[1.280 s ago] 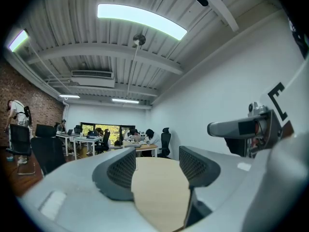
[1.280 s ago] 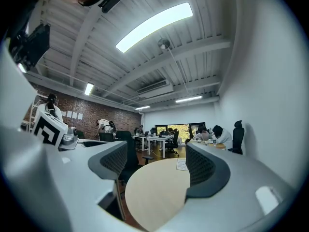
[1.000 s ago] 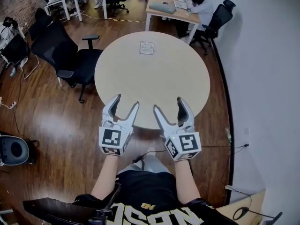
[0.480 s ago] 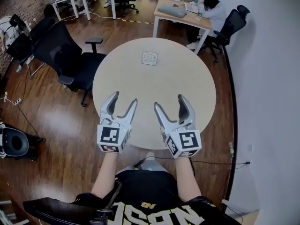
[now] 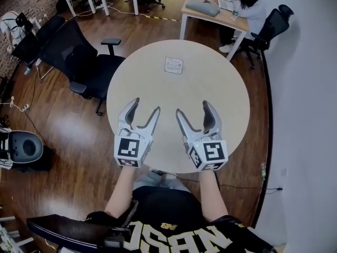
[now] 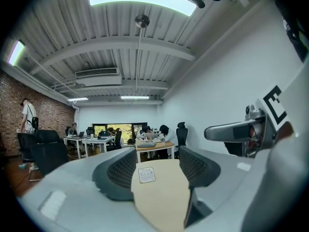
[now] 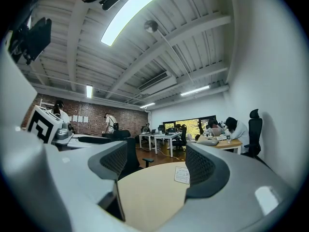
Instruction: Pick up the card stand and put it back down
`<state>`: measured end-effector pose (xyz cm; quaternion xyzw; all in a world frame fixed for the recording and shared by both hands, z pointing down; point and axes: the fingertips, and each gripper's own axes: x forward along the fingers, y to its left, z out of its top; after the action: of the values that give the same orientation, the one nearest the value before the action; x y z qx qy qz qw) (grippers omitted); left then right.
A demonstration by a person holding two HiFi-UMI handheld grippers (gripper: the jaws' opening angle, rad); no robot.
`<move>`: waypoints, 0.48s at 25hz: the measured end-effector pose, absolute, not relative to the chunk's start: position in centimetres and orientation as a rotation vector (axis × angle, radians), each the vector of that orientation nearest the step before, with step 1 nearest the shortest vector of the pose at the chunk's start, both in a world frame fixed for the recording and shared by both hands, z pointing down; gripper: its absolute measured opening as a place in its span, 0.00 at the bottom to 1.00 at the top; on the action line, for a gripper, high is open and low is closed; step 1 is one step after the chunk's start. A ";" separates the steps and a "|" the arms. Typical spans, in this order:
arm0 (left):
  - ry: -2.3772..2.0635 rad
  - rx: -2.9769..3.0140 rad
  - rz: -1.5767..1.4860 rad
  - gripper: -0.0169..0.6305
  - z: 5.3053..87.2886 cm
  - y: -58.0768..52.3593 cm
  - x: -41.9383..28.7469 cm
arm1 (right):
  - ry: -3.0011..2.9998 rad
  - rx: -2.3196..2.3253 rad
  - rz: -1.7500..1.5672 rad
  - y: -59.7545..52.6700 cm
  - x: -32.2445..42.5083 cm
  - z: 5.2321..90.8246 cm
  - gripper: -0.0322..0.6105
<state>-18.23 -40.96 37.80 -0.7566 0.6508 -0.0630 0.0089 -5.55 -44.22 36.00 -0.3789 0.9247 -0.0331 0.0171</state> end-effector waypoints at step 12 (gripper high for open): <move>1.982 -2.374 -0.132 0.46 36.4 -46.2 -21.3 | 2.819 -1.311 -0.062 -49.2 -7.1 35.2 0.64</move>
<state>-21.32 -46.19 36.44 -0.7668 0.6401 -0.0425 0.0231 -7.12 -49.20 35.24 -0.4215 0.9065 -0.0200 0.0158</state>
